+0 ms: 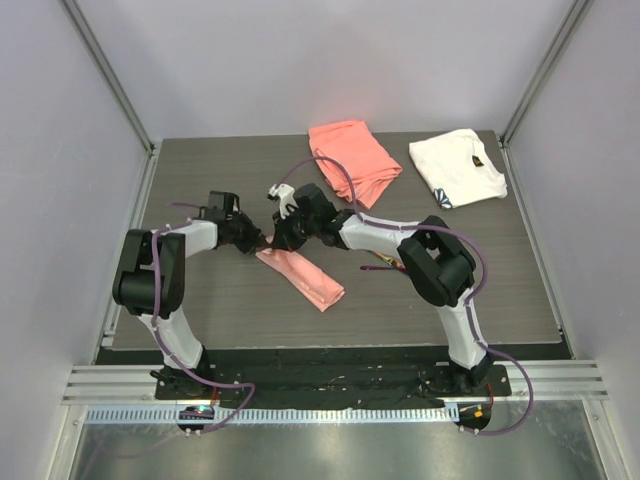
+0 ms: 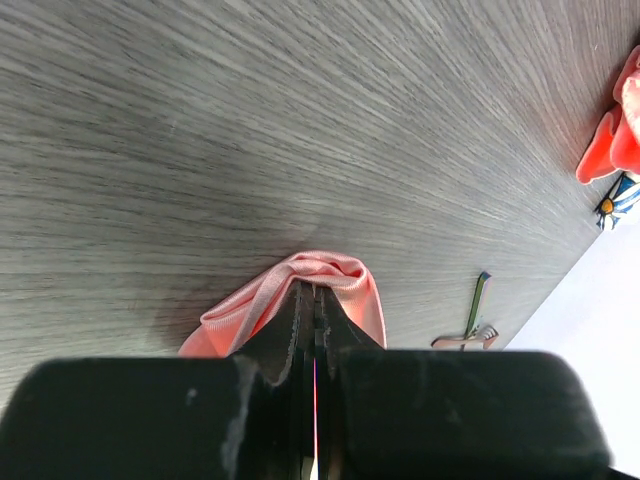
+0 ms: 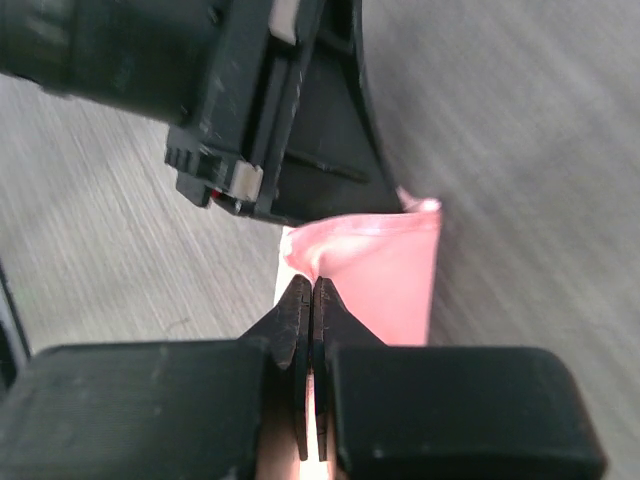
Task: Fold the napkin into a case and place the utensils inside
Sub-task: Stuff the top corner of the smaller-rectangle-folded napkin into the folded napkin.
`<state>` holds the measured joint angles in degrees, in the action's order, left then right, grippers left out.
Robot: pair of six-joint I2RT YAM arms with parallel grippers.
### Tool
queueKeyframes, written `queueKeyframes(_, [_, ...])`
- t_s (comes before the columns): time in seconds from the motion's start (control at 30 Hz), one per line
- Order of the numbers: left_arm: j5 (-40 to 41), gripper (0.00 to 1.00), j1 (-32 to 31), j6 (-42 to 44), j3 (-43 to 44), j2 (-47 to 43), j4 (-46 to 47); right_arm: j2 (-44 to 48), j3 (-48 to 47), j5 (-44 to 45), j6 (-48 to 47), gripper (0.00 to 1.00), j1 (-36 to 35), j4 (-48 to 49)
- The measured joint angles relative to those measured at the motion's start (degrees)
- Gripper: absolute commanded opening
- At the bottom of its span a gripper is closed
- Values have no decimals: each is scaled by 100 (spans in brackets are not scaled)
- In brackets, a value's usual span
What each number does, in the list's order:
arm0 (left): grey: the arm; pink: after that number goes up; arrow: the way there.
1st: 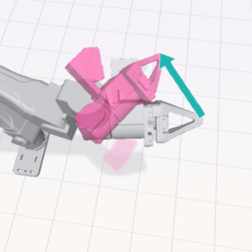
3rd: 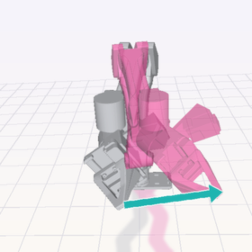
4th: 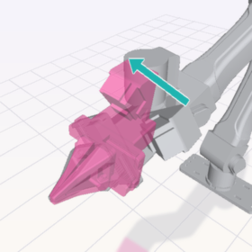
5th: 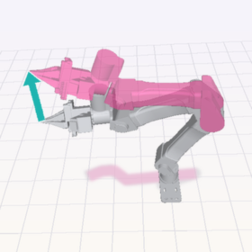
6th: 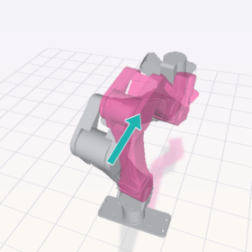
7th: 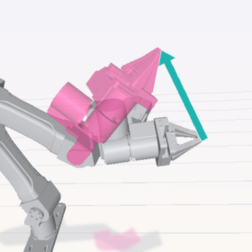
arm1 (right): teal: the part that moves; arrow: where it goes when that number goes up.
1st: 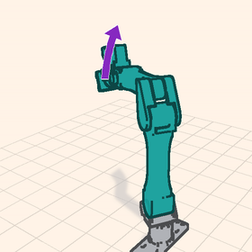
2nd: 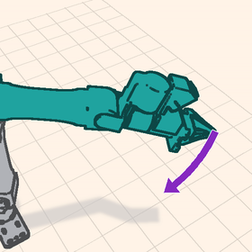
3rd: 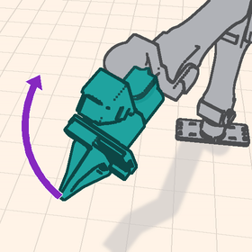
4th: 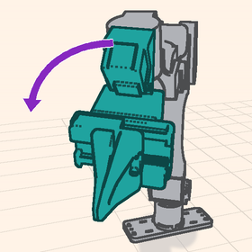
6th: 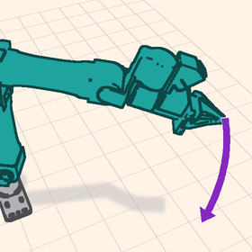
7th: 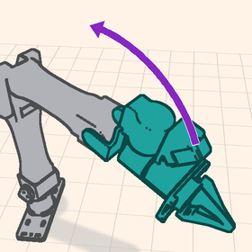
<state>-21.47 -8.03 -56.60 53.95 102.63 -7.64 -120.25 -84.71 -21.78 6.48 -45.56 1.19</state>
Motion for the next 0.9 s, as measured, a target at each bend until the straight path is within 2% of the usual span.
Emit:
queueKeyframes(0.4, [101,1,-11,7,0,-52,-66,-461,302,-345,800,1,20,531])
queueKeyframes(0.5, [186,9,-11,35,0,-116,-131,-518,365,-420,949,2,61,691])
queueKeyframes(0.53, [225,16,-11,66,2,-149,-173,-544,382,-457,1019,2,76,754])
queueKeyframes(0.63, [328,27,-9,188,83,-278,-415,-586,450,-544,1174,2,118,918])
queueKeyframes(0.67, [367,29,-4,223,140,-350,-527,-588,481,-570,1222,2,131,973])
queueKeyframes(0.83, [588,22,79,470,409,-962,-1008,-619,511,-697,1390,3,181,1095])
queueKeyframes(0.9, [647,23,116,584,479,-1156,-1172,-627,511,-739,1453,3,197,1110])
